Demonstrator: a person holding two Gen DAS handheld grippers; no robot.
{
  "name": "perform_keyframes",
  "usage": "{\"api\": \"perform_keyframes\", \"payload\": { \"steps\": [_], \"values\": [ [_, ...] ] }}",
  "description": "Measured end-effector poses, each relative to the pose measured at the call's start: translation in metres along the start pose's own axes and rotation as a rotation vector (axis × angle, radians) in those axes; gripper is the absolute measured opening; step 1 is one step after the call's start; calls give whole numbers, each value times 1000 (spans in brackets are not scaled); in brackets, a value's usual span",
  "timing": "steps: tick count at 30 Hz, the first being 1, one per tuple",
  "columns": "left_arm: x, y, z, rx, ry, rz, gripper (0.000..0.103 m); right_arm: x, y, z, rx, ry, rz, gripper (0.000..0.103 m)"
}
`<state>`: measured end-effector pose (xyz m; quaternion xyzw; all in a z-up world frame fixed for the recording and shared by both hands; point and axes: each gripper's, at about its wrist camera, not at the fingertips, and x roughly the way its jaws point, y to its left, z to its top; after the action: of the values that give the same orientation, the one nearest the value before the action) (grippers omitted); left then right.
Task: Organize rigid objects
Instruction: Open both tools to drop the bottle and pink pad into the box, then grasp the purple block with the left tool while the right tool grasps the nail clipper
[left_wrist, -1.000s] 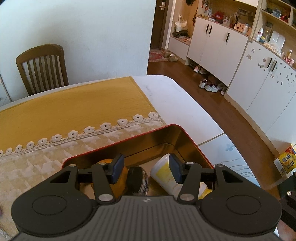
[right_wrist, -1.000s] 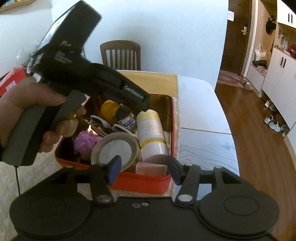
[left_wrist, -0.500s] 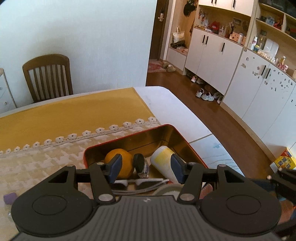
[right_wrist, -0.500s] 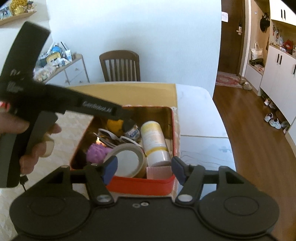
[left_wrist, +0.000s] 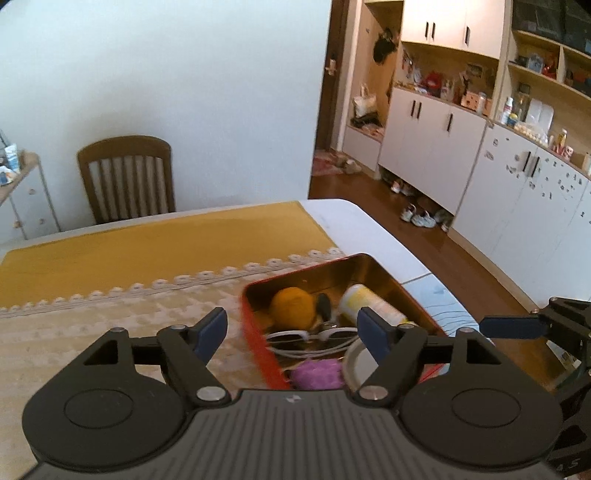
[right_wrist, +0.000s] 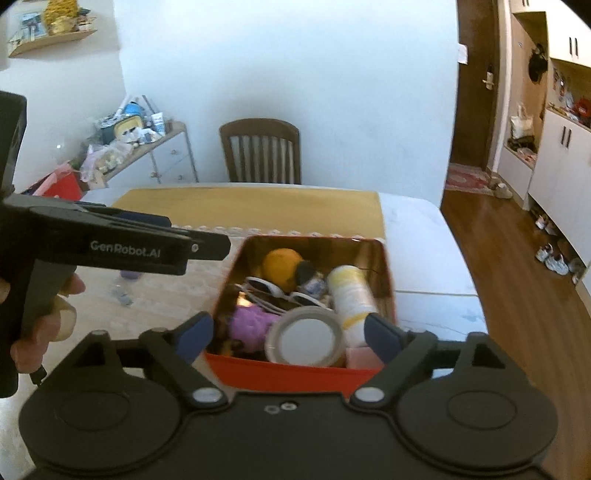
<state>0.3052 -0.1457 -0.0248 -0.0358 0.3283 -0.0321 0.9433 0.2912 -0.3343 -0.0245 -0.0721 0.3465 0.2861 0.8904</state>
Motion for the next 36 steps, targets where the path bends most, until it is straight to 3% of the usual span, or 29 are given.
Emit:
{"api": "perform_keyframes", "payload": {
  "steps": [4, 17, 26, 36],
  "values": [
    [-17, 23, -10, -17, -14, 7, 82, 2, 25, 2, -18, -15, 19, 103],
    [-45, 127, -41, -79, -8, 67, 84, 39, 112, 6, -20, 9, 71, 103],
    [-26, 197, -56, -146, 42, 107, 84, 88, 167, 7, -76, 53, 86, 103],
    [22, 229, -59, -174, 115, 73, 84, 144, 204, 9, -147, 97, 109, 96]
  ]
}}
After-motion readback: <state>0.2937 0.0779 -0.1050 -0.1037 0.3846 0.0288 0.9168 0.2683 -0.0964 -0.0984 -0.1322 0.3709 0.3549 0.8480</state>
